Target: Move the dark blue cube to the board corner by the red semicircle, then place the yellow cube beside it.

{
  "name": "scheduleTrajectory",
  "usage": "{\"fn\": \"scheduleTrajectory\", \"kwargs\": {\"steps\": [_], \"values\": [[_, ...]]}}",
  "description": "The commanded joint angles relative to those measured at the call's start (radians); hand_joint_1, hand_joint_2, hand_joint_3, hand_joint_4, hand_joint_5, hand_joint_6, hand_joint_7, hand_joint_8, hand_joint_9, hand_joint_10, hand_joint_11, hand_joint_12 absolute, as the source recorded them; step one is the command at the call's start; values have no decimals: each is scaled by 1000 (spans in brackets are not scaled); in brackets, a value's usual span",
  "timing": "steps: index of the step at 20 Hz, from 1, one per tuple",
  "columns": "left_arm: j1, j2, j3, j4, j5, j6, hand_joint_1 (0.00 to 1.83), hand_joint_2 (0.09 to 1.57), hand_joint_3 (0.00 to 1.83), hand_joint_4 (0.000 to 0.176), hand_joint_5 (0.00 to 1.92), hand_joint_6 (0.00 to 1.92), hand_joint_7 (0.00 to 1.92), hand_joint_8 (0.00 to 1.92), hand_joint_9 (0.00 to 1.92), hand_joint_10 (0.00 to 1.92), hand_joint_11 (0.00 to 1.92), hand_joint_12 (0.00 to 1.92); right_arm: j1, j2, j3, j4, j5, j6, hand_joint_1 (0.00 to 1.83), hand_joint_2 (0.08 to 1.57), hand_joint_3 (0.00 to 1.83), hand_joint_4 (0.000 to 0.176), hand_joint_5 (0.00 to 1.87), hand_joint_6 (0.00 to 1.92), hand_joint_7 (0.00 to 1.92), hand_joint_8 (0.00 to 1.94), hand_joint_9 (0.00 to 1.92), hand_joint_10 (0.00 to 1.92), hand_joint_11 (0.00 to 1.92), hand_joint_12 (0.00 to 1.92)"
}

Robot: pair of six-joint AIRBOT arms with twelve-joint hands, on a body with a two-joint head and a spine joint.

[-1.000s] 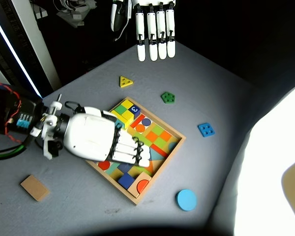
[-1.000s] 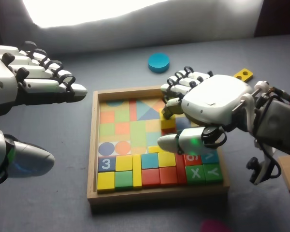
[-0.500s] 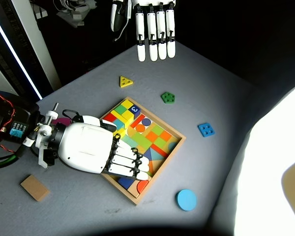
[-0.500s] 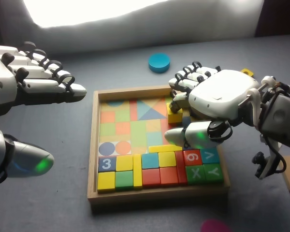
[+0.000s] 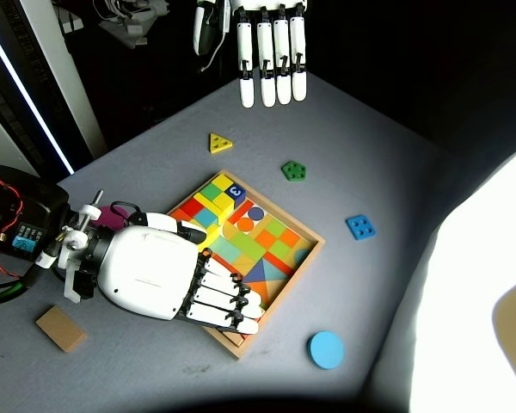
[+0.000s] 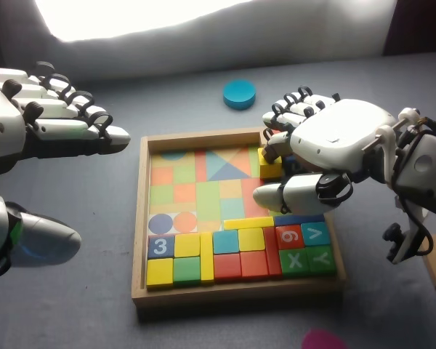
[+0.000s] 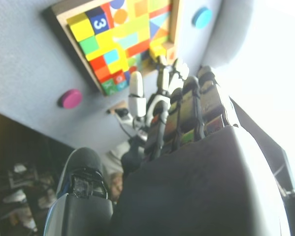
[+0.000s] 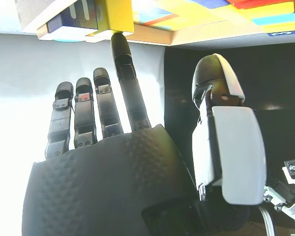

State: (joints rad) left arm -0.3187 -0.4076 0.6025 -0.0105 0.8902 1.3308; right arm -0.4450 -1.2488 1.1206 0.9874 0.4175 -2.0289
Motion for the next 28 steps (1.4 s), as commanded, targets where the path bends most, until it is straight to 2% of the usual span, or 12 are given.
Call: {"fn": "scheduleTrajectory", "kwargs": {"steps": [1,8,12,15,17,20,21,23,26,27,28], "values": [[-8,0,2,-5,-90,0,0,1271,0,36,0,0,34,13,11,4,43,21,2,10,10,-1,50,-10,0,1186,2,0,506,297,73,1,0,0,0,0],[-8,0,0,-5,-90,0,0,1276,2,39,0,0,0,0,0,0,13,18,15,17,21,17,42,-5,0,1185,2,0,508,299,87,6,0,0,0,0],[-8,0,-2,-3,-90,0,0,1278,2,33,0,0,0,0,0,0,2,19,51,27,20,17,31,25,0,1187,2,0,501,294,82,2,0,0,0,0],[-8,0,-3,-3,-90,0,0,1272,0,42,0,0,0,0,0,0,14,30,90,39,18,17,29,54,0,1183,0,2,495,292,68,0,0,0,0,0],[-8,0,-3,-3,-90,0,0,1273,0,43,0,0,0,0,0,0,9,31,106,43,17,17,19,54,0,1187,2,0,514,300,84,8,0,0,0,0],[-8,0,-4,-3,-90,0,0,1280,2,36,0,0,0,0,0,0,12,39,124,52,8,17,13,57,0,1188,2,0,504,294,82,6,0,0,0,0],[-8,0,-4,-3,-90,0,0,1274,2,37,0,0,0,0,0,0,2,107,127,58,0,17,13,61,0,1188,2,0,496,291,85,7,0,0,0,0],[-8,1,-3,-3,-90,0,0,1277,2,40,0,0,0,0,0,0,0,78,125,90,-30,-153,13,236,0,1181,0,4,495,291,84,6,0,0,0,0],[-3,5,0,-4,-90,0,0,1280,1,36,0,0,11,4,7,3,0,172,133,146,-84,-391,22,446,0,1183,0,0,481,283,116,18,6,2,0,0],[-2,5,1,-3,-90,0,0,1280,1,33,0,0,19,4,22,6,0,224,139,167,-106,-451,22,505,0,1189,0,0,435,173,179,24,110,18,0,235],[-3,4,1,-3,-90,0,0,1278,0,32,0,0,60,5,74,5,0,450,143,179,-121,-472,22,513,0,1196,1,0,428,141,372,36,282,93,0,896]]}}
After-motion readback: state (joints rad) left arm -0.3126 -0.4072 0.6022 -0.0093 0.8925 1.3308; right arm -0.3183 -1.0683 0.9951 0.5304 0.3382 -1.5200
